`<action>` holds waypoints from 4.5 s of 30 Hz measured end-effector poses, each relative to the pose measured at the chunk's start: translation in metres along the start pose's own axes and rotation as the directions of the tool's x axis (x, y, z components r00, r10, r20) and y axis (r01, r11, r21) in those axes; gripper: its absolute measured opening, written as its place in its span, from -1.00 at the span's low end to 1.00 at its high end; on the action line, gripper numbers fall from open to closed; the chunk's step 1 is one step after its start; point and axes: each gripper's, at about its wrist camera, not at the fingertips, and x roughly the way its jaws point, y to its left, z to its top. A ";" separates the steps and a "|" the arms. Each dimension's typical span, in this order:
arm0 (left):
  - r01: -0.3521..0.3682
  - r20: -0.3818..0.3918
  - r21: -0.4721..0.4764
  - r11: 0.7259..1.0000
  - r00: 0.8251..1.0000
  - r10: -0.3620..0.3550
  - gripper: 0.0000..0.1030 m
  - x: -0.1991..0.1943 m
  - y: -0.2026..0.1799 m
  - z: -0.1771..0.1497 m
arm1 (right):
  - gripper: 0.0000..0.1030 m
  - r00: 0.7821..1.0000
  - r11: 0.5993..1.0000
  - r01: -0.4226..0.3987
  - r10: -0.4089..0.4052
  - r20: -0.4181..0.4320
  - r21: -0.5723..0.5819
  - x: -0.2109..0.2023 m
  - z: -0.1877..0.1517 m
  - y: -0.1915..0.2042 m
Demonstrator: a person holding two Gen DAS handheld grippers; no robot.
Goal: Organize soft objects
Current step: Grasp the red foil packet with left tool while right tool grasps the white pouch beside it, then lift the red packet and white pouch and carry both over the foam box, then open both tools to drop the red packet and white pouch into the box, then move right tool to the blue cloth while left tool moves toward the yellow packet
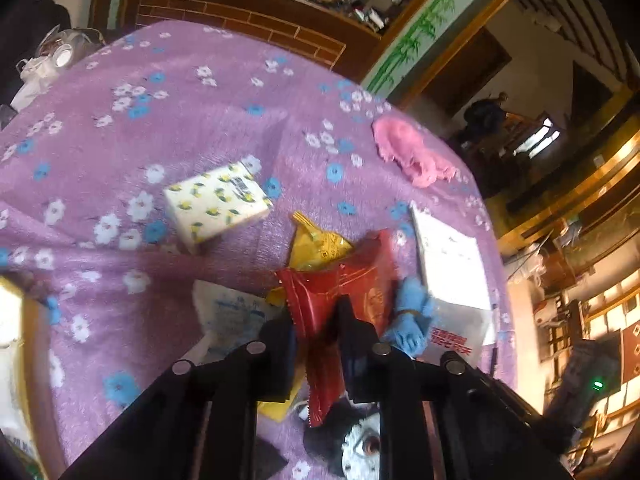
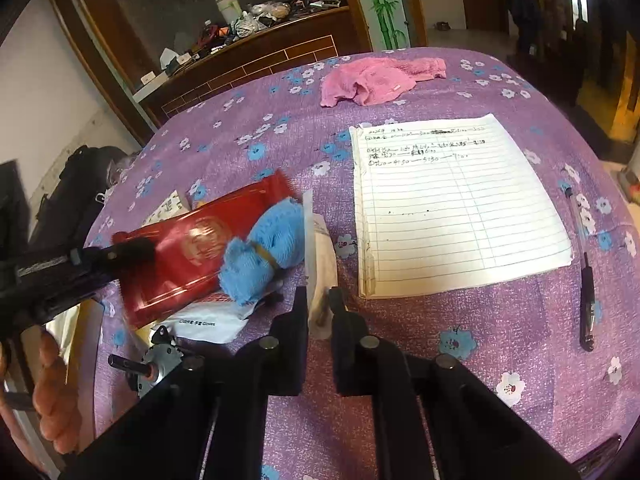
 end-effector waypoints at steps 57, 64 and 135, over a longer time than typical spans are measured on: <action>-0.335 0.073 0.197 0.921 0.942 0.327 -0.14 -0.049 0.031 -0.156 | -0.84 0.987 0.971 0.138 -0.120 0.103 -0.195 -0.016 -0.023 0.059; -0.267 0.133 0.112 0.957 0.958 0.252 -0.15 -0.120 0.044 -0.174 | -0.84 0.984 0.977 0.097 -0.065 0.164 -0.191 -0.037 -0.023 0.064; -0.166 0.083 0.029 0.986 0.983 0.163 0.23 -0.166 0.059 -0.213 | 0.76 0.989 0.961 -0.130 0.145 0.043 -0.246 -0.063 -0.008 0.101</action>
